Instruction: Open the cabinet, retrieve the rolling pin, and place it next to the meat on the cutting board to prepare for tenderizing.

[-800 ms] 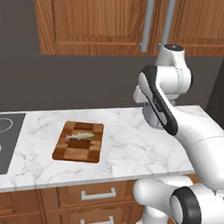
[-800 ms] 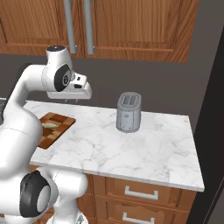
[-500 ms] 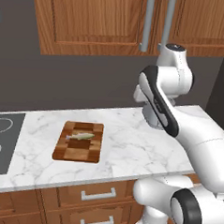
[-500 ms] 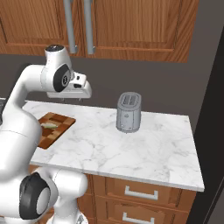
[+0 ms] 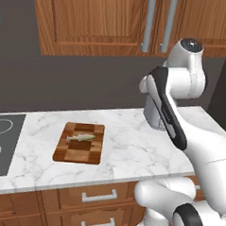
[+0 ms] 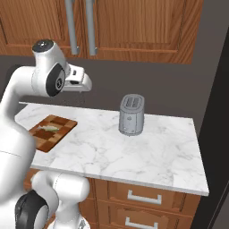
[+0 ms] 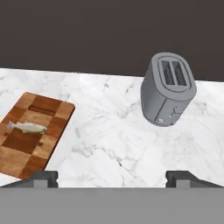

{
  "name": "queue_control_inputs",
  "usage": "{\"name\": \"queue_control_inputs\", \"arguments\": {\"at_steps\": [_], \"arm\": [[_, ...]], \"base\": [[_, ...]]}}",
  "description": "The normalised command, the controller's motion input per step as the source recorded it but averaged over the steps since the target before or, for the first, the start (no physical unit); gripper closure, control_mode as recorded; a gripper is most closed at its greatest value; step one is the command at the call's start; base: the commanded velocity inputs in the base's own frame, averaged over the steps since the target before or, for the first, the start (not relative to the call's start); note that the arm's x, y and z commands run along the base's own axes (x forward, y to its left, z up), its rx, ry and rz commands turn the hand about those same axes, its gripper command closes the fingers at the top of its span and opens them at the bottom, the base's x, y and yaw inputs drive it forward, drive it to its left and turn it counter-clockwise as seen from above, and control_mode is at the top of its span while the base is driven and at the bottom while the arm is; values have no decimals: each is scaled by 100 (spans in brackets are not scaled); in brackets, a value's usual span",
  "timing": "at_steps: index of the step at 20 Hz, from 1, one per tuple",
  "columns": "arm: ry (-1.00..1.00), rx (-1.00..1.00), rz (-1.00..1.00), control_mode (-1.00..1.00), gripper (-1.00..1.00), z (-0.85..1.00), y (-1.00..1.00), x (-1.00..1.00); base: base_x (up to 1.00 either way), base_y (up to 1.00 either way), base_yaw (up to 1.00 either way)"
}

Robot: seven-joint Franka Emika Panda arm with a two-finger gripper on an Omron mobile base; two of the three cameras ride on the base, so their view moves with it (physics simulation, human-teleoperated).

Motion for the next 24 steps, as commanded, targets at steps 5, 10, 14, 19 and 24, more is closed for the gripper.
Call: {"name": "queue_control_inputs", "arguments": {"at_steps": [5,10,14,19,24], "arm": [[-29,0,-5,-100,-100,61,-13,-2],[-32,1,0,-100,-100,57,-25,-4],[-38,0,0,-100,-100,54,-24,-12],[-34,0,0,-100,-100,56,-11,-5],[-22,0,-1,-100,-100,48,-3,0]], "base": [[0,0,0],[0,0,0],[0,0,0],[0,0,0],[0,0,0]]}}
